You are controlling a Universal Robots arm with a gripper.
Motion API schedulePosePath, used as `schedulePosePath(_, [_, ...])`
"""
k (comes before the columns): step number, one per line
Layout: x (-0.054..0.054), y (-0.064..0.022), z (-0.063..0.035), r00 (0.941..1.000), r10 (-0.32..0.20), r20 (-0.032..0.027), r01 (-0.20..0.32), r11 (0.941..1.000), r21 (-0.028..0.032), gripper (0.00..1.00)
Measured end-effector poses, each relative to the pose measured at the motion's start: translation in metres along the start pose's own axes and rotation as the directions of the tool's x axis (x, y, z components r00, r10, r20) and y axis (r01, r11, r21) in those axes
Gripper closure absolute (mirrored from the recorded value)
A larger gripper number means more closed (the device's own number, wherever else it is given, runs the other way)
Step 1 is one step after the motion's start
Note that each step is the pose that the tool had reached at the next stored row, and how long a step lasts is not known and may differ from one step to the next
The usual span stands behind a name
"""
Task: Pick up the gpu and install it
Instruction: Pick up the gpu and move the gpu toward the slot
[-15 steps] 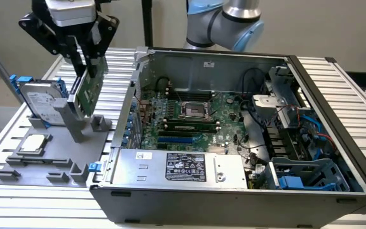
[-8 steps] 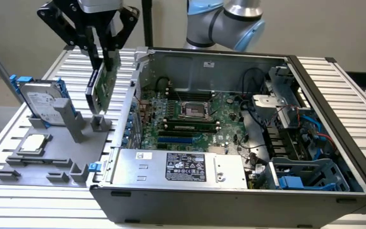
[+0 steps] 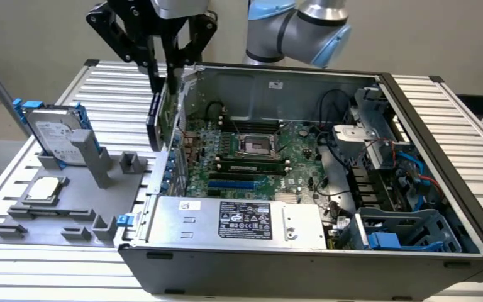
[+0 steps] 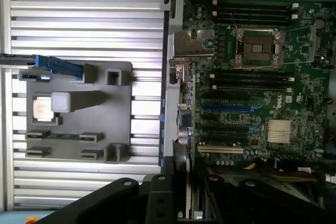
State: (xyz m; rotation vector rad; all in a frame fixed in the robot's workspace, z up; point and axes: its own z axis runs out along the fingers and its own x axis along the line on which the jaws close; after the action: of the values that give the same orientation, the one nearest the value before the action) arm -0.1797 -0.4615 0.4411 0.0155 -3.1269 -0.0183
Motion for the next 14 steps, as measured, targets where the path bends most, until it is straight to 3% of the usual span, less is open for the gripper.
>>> schedulePosePath(4, [-0.018,-0.0002,0.0002,1.0000,0.000,-0.0019,0.000,1.0000,0.0019,0.74])
schedulePosePath(14, [-0.064,0.0021,0.0078,1.0000,0.000,-0.0034,0.000,0.9997,0.0250,0.74])
